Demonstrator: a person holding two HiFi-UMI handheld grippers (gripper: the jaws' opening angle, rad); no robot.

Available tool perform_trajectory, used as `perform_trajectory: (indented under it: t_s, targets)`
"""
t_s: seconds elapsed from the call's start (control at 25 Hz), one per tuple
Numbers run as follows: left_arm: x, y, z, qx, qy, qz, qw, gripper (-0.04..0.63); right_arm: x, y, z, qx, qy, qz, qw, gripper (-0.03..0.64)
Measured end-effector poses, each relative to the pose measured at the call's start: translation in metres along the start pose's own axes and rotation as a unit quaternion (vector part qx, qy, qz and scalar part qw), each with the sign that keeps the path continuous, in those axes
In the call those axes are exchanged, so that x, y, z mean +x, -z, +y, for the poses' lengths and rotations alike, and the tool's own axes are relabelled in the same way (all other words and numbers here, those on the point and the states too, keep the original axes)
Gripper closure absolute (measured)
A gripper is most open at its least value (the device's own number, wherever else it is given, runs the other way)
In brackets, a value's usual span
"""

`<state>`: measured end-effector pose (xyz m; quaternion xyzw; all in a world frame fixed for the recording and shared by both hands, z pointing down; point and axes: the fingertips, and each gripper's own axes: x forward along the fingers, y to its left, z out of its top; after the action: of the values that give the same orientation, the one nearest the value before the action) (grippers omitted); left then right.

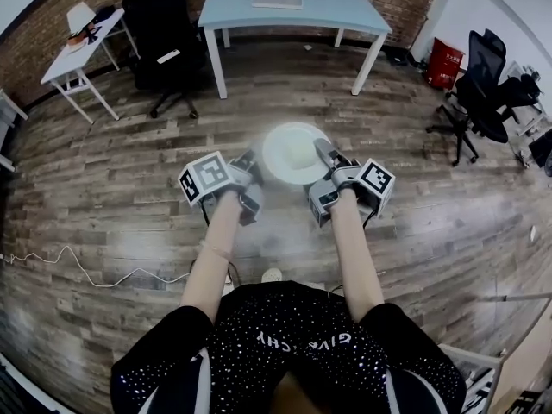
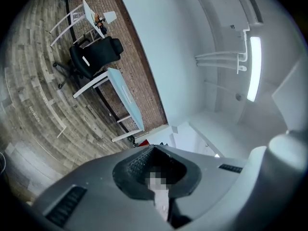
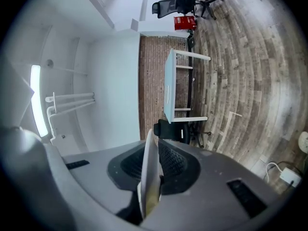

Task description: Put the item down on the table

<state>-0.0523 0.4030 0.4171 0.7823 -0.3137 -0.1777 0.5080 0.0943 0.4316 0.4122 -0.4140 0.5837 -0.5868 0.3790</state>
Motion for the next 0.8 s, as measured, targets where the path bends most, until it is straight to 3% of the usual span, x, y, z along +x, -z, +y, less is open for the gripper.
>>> perform_trajectory:
  t_s: [0.4,0.8]
  targets:
    - [0.025,-0.026,0.014,-0.006,-0.004,0.001,1.0000,0.584,0.034,-0.026,0.007,-0.024,-0.006,-0.008,1.000,0.577]
    - [0.066,-0.061,0.053,-0.002,-0.035,-0.012,0.9993,0.584,0.096,-0.056,-0.009,-0.013,0.005,0.009,1.000,0.577]
